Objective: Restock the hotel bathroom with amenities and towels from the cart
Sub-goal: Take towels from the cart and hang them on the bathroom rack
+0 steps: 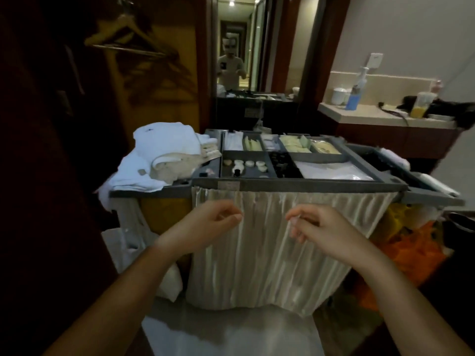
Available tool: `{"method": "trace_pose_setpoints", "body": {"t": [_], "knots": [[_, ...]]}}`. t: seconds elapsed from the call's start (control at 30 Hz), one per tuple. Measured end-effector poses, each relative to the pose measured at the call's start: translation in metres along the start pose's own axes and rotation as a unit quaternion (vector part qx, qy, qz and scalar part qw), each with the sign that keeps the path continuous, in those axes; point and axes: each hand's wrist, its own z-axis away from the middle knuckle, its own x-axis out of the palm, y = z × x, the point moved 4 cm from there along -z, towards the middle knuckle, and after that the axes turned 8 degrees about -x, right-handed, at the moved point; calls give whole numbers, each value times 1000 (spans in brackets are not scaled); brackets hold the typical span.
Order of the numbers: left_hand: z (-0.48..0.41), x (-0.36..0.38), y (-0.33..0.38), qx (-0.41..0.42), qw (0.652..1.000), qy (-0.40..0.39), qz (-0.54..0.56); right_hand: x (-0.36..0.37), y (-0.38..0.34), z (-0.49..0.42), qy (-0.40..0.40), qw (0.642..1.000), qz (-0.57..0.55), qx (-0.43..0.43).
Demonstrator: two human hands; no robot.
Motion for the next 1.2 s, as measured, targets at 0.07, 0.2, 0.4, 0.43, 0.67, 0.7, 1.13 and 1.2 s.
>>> {"method": "trace_pose_setpoints", "body": {"t": [0.07,0.2,0.4,0.43,0.67,0.7,1.13,1.2], "knots": [[-31,-11,-7,-17,1000,25,-7,-2,13,-41,-15,1000,-5,-12],[-106,-39,-20,-62,995,59,-43,-11,38,-131,-48,998,7,-44],[-195,-84,-38,-114,981,150,-50,-24,66,-255,-95,992,-20,-83],[-202,-88,-43,-123,978,159,-47,-23,67,-273,-98,991,-22,-89],[-226,-152,-103,-198,950,240,-23,21,63,-379,-179,973,-11,-145],[-229,-161,-114,-204,948,244,-19,27,63,-392,-190,970,-13,-149],[-338,-262,-242,-246,941,219,-75,104,54,-548,-207,975,-29,-78],[-356,-269,-259,-235,934,241,-119,120,57,-572,-175,982,-40,-58]]}}
